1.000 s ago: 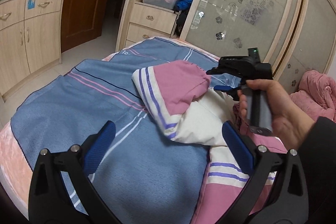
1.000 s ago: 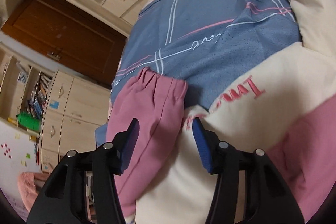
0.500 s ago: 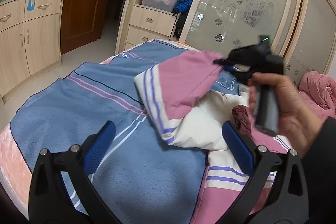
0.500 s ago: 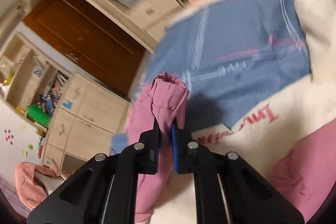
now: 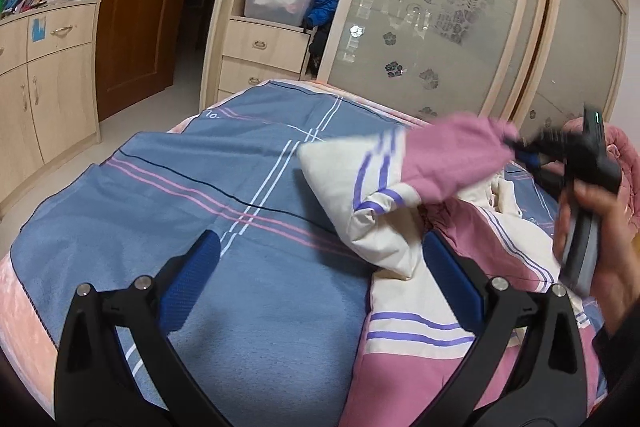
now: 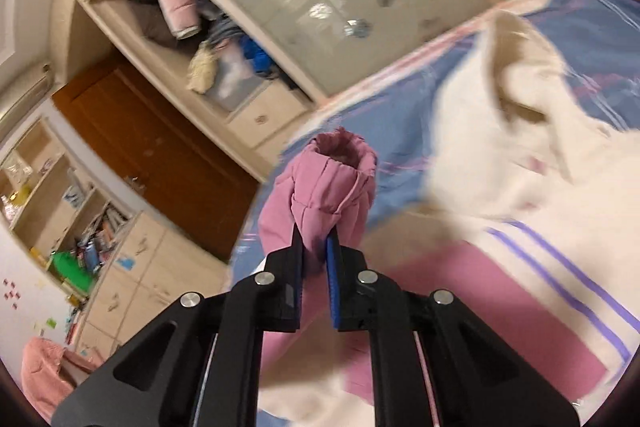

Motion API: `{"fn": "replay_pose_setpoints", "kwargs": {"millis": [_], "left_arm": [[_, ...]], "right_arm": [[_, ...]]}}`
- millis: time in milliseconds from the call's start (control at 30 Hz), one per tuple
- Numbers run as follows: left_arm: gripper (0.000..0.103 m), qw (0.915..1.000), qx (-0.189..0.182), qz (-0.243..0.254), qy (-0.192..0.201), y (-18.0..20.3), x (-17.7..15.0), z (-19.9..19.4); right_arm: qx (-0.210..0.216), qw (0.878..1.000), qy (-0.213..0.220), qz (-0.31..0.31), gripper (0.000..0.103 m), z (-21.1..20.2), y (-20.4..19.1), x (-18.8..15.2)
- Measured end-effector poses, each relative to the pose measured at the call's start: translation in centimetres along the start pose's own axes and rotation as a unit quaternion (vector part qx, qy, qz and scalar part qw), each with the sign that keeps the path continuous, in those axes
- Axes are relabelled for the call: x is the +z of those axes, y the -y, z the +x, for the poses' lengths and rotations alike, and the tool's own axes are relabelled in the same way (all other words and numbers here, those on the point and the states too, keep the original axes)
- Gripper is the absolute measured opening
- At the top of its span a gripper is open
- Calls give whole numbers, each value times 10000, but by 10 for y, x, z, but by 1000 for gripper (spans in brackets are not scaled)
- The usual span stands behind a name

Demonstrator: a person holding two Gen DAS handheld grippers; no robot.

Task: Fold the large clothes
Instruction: 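Lift the jacket side with the right tool and fold it toward the collar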

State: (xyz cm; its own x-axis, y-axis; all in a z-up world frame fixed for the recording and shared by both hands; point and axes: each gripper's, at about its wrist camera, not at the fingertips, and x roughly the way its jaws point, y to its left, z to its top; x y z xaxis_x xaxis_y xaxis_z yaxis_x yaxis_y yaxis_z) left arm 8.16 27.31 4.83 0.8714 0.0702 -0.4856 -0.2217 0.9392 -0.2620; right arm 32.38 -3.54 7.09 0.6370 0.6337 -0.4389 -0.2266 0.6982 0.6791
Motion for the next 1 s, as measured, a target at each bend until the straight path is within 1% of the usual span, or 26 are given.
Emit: {"fn": "replay_pose_setpoints", "kwargs": {"millis": [33,67,100,133,167,200,233,267,333,400,433,500,600,667,767,800,833,867,900,933,967,1000], "left_arm": [[101,10000,-32,-14,1,0,0,0],[101,10000,-58,-31,-8,0,0,1],[101,9999,-87,-50,-32,1,0,2],[101,9999,-106,-59,-51,1,-1,2],[101,9999,-117,-60,-76,2,-1,4],[101,9999,-113,-56,-95,2,-1,5],[101,9999,-99,-48,-116,2,-2,6],[101,9999,-97,-46,-120,2,-2,6],[101,9999,-96,-41,-99,2,-2,5],[101,9999,-121,-83,-58,0,-1,3],[101,9998,-137,-99,-57,-1,0,3],[101,9998,-166,-133,-67,-3,-1,3],[101,9995,-263,-130,-91,-1,0,4],[101,9995,-312,-30,-99,4,-1,4],[101,9990,-391,186,-80,16,-2,4],[101,9988,-395,273,-88,20,-3,4],[101,9986,-396,331,-95,22,-4,4],[101,9982,-417,414,-104,25,-5,5],[101,9979,-437,473,-117,28,-6,5],[101,9972,-467,568,-144,32,-8,6],[101,9966,-484,654,-155,36,-9,6],[101,9960,-496,729,-158,39,-10,6]], "right_arm": [[-42,9999,-154,60,18,6,8,-7],[-88,9993,-339,165,21,10,20,-16],[-52,9984,-481,280,34,13,30,-23],[-13,9974,-620,364,55,16,40,-31],[46,9968,-677,426,64,17,46,-36],[157,9964,-669,486,69,17,51,-40],[290,9952,-722,589,70,19,56,-42],[269,9947,-762,640,71,21,57,-43],[8,9947,-739,720,80,23,62,-39],[-44,9944,-633,849,80,23,69,-30],[-24,9944,-612,856,80,23,71,-25],[-122,9945,-604,852,80,27,77,-12],[-133,9930,-828,836,80,42,83,2],[-119,9933,-939,663,80,52,81,9],[-57,9939,-1094,163,79,64,62,13],[-35,9935,-1133,-2,71,68,54,13],[68,9919,-1262,-136,67,72,46,13],[147,9898,-1398,-225,67,76,39,12],[245,9878,-1511,-284,62,78,36,10],[396,9833,-1725,-433,49,82,30,7],[384,9819,-1782,-522,37,83,28,5],[367,9813,-1804,-559,17,83,27,3]]}}
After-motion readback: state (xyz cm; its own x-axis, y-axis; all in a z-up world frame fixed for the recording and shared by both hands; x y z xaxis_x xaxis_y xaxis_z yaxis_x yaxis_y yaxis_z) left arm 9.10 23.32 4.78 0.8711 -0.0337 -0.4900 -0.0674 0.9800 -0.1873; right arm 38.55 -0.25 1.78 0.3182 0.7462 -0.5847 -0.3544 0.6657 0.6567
